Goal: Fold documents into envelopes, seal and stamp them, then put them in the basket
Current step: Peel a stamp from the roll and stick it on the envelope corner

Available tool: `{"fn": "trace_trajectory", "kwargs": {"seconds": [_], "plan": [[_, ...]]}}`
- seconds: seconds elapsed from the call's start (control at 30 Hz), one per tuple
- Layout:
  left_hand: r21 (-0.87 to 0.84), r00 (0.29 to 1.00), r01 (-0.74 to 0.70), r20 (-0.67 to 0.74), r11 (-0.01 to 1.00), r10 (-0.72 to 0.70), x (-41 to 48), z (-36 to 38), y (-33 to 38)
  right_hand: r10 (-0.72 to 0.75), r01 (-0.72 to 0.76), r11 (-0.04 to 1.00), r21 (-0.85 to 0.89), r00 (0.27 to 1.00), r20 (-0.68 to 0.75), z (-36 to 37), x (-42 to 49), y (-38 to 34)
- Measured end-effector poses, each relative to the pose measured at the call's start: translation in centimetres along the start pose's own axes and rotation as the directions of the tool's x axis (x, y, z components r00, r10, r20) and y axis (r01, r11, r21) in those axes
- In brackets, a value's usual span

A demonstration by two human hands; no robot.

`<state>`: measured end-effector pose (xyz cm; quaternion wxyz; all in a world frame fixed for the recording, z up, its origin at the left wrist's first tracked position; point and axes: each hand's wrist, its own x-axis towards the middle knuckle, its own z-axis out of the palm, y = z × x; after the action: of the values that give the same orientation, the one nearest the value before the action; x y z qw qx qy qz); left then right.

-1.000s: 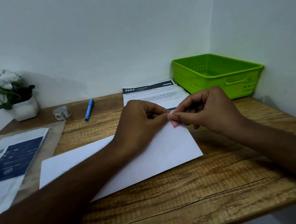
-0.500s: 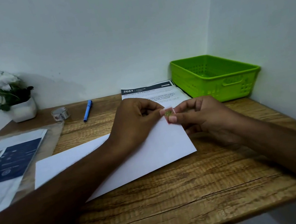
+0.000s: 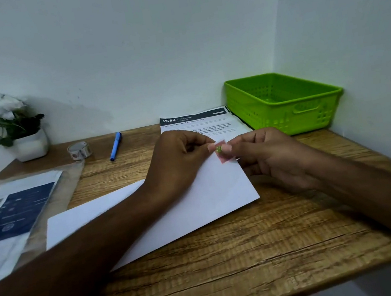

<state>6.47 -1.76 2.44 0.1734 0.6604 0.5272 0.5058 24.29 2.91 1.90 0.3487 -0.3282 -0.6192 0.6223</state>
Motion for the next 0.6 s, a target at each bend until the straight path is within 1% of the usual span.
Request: {"fn": "trace_trajectory", "kwargs": {"seconds": [0.1, 0.17, 0.37, 0.47, 0.53, 0.6], "plan": [[0.019, 1.0, -0.007, 0.003, 1.0, 0.007, 0.1, 0.02, -0.02, 0.006, -0.006, 0.999, 0.047, 1.0, 0.0, -0.2, 0.18, -0.1], [0.0, 1.0, 0.0, 0.007, 1.0, 0.0, 0.11, -0.04, -0.12, 0.017, -0.018, 0.998, 0.067, 1.0, 0.008, -0.35, 0.27, -0.1], [-0.008, 1.0, 0.01, -0.009, 1.0, -0.01, 0.23, -0.34, -0.16, 0.039, -0.047, 0.994, 0.096, 0.996, 0.08, -0.55, 0.2, -0.15], [0.021, 1.0, 0.012, -0.018, 1.0, -0.011, 0.27, -0.21, -0.32, 0.033, -0.038, 0.997, 0.07, 0.997, 0.064, -0.42, 0.27, 0.09], [0.025, 1.0, 0.014, -0.016, 1.0, -0.013, 0.37, -0.12, -0.35, 0.032, -0.033, 0.999, 0.014, 0.998, 0.045, -0.18, 0.33, 0.24], [-0.019, 1.0, 0.02, 0.008, 1.0, -0.019, 0.36, -0.05, -0.3, 0.035, -0.034, 0.998, -0.047, 0.999, 0.022, -0.1, 0.37, 0.34]]}}
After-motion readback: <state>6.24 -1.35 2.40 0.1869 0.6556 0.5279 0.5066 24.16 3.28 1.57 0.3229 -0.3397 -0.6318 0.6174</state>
